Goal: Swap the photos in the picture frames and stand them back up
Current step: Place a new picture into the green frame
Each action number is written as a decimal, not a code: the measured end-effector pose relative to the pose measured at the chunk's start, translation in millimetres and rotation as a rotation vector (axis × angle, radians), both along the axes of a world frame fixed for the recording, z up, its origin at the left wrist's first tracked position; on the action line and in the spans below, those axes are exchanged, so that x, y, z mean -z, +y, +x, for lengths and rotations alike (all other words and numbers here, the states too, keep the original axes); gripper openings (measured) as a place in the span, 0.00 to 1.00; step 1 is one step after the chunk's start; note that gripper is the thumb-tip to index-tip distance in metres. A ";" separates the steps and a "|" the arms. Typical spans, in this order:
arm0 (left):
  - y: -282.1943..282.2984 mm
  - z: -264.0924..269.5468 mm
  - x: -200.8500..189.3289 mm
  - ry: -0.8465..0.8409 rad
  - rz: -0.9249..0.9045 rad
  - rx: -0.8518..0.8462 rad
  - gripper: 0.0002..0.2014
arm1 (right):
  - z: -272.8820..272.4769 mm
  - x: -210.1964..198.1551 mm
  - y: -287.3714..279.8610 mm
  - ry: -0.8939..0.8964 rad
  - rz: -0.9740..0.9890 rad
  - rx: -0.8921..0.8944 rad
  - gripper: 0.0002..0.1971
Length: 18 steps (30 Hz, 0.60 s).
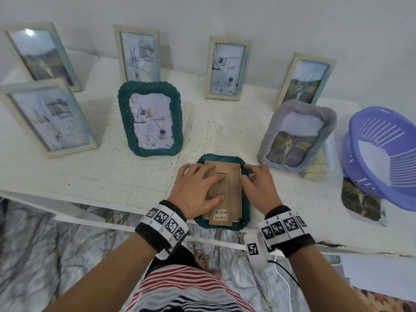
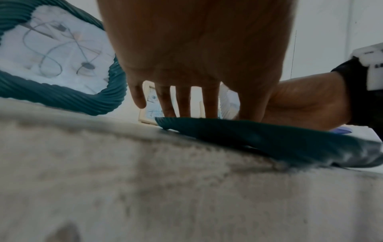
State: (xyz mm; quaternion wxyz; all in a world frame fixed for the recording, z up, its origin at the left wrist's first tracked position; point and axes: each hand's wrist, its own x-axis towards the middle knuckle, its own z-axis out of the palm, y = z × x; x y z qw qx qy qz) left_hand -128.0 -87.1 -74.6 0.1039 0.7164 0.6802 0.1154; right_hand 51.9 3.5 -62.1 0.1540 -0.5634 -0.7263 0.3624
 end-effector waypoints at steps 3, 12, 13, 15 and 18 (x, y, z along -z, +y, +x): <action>0.3 0.2 1.2 -0.011 0.004 -0.001 0.28 | 0.9 -4.7 3.9 0.164 -0.076 0.084 0.13; 1.5 0.8 0.3 -0.028 -0.015 -0.004 0.28 | 6.8 -8.7 10.6 0.317 -0.281 0.093 0.19; 1.8 0.8 -0.3 -0.027 -0.018 -0.003 0.28 | 6.6 -10.3 9.9 0.300 -0.266 0.070 0.20; 2.1 0.9 -1.4 -0.024 -0.020 -0.003 0.29 | 6.4 -11.0 8.7 0.270 -0.235 0.037 0.21; 2.4 0.4 -2.7 -0.014 -0.032 -0.006 0.30 | 6.4 -11.7 6.7 0.226 -0.202 0.014 0.21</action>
